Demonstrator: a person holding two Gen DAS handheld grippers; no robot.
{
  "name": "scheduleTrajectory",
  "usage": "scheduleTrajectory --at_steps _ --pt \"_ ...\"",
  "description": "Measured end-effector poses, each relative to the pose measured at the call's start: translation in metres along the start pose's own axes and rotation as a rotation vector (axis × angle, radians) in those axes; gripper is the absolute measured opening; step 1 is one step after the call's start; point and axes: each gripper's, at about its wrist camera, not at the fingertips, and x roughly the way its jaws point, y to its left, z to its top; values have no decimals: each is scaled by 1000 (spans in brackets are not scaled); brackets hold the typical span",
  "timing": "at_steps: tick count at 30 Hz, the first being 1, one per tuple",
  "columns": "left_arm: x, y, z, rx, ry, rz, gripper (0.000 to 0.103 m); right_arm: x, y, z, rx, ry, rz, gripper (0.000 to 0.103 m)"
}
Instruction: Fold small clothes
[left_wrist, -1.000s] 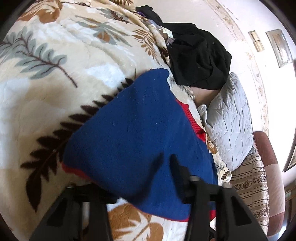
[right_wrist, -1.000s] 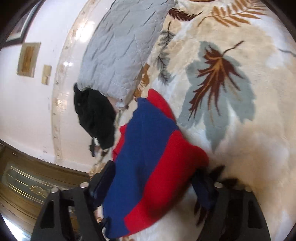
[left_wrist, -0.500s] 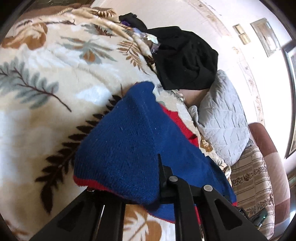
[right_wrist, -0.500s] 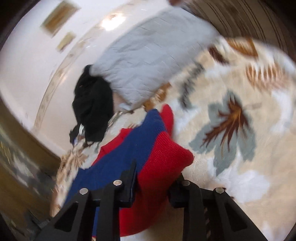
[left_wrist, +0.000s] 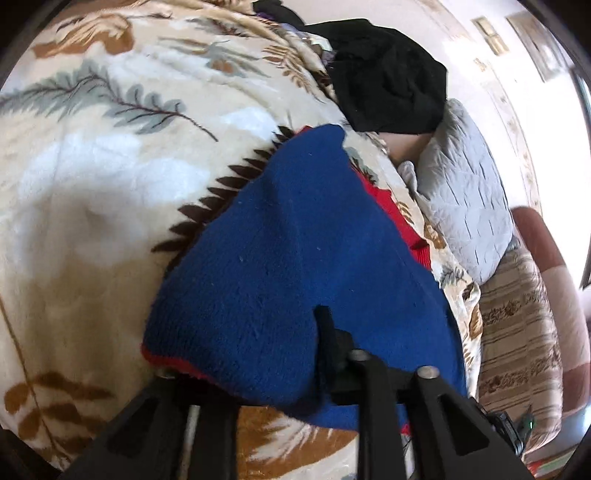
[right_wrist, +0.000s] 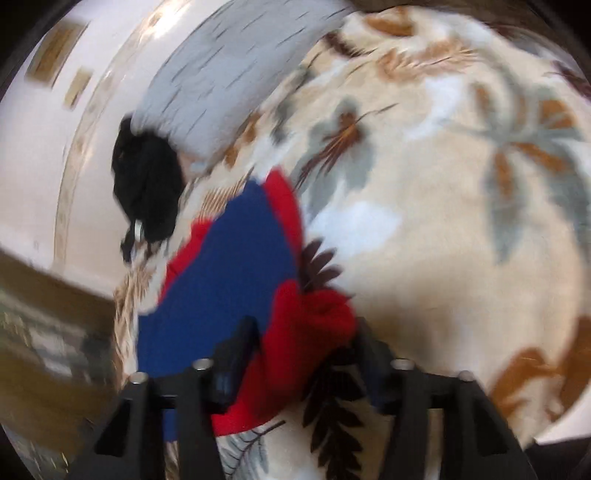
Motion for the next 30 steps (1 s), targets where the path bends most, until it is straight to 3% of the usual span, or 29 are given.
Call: scheduleTrajectory --at_steps 3,5,8,9,11,15,20,22,23,28,30 --pt "1 2 1 -43 -7 -42 45 -35 -2 6 16 -79 22 64" --pt "1 0 -1 -46 -34 -44 45 -47 12 10 -35 -116 58 64" --pt "2 -3 -2 -33 -77 -35 40 -29 59 7 -183 -33 102 59" --pt "3 -4 -1 -30 -88 -23 27 -16 77 2 -245 7 97 52" --pt "4 -5 0 -22 -96 -16 21 13 107 -10 -355 92 84 35" --pt "3 -9 2 -5 -109 -19 18 66 149 -29 -464 177 58 34" --pt "9 -6 3 -8 -98 -18 22 113 172 -41 -496 209 54 34" --pt "10 -7 4 17 -101 -18 22 149 158 -45 -488 289 -10 35" --pt "9 -9 4 40 -109 -15 19 158 150 -47 -464 300 2 34" --pt "-2 -33 3 170 -156 6 14 155 144 -37 -423 327 55 32" --pt "-8 -50 3 245 -173 16 14 149 131 -26 -330 352 116 32"
